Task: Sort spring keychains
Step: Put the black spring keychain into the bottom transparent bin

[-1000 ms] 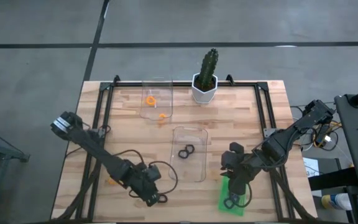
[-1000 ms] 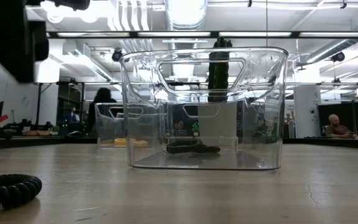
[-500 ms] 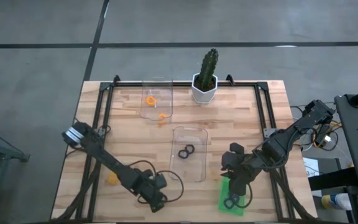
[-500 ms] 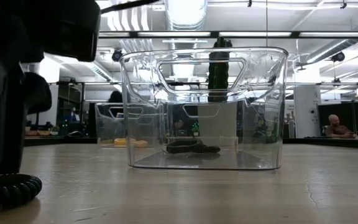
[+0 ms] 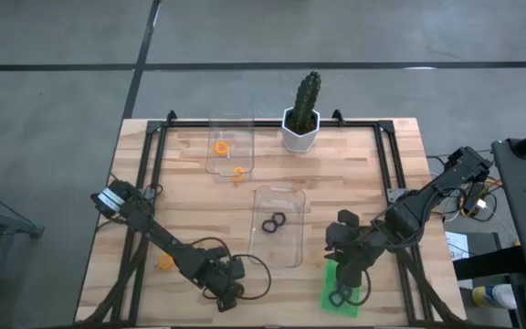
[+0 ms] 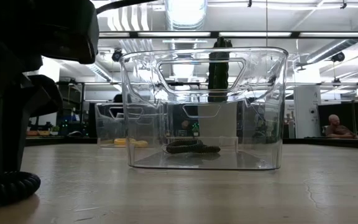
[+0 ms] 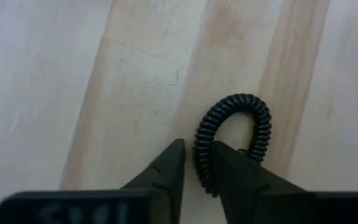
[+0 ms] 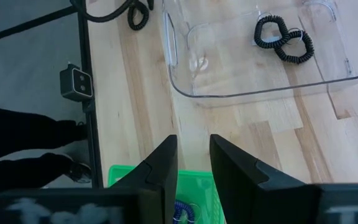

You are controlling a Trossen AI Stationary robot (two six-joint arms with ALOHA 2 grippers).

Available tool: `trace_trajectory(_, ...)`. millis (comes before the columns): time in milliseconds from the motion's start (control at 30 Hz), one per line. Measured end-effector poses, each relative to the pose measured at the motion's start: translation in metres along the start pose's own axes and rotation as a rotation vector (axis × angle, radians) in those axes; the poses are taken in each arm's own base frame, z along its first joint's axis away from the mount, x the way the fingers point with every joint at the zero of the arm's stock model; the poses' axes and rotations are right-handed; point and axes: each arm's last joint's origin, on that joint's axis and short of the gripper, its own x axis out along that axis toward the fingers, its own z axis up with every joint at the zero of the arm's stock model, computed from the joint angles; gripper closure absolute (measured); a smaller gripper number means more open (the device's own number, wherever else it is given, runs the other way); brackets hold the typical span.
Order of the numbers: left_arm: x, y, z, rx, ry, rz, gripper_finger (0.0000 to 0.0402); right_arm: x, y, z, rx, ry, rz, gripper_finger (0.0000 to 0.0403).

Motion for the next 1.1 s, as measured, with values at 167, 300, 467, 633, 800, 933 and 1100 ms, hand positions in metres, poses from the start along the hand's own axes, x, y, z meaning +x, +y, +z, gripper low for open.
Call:
trace_trajectory(167, 0.0, 0.006, 0.001, -0.02, 0.02, 0.037, 0.0388, 0.0, 0.0, 0.0, -0.001, -0.002, -0.002, 0.0322)
trace_trajectory(300, -0.005, 0.007, 0.002, -0.047, 0.026, 0.058, 0.0396, 0.0, 0.0, 0.0, -0.003, -0.005, -0.004, 0.0326)
trace_trajectory(467, -0.035, 0.002, 0.003, -0.028, 0.074, 0.097, 0.0399, 0.0, 0.0, 0.0, -0.001, -0.009, -0.004, 0.0322)
trace_trajectory(633, -0.092, -0.006, 0.013, -0.025, 0.042, 0.062, 0.04, 0.0, 0.0, 0.001, 0.001, -0.011, -0.002, 0.0316)
trace_trajectory(800, -0.152, -0.004, 0.036, -0.043, -0.121, 0.041, 0.0401, 0.0, 0.0, 0.001, -0.003, -0.011, -0.001, 0.0322)
trace_trajectory(933, -0.175, 0.011, 0.063, -0.015, -0.248, 0.115, 0.0401, 0.0, 0.0, 0.001, -0.005, -0.012, -0.001, 0.0328)
trace_trajectory(1100, -0.176, 0.039, 0.104, -0.012, -0.333, 0.141, 0.0401, 0.0, 0.001, 0.001, -0.001, -0.016, 0.004, 0.0329)
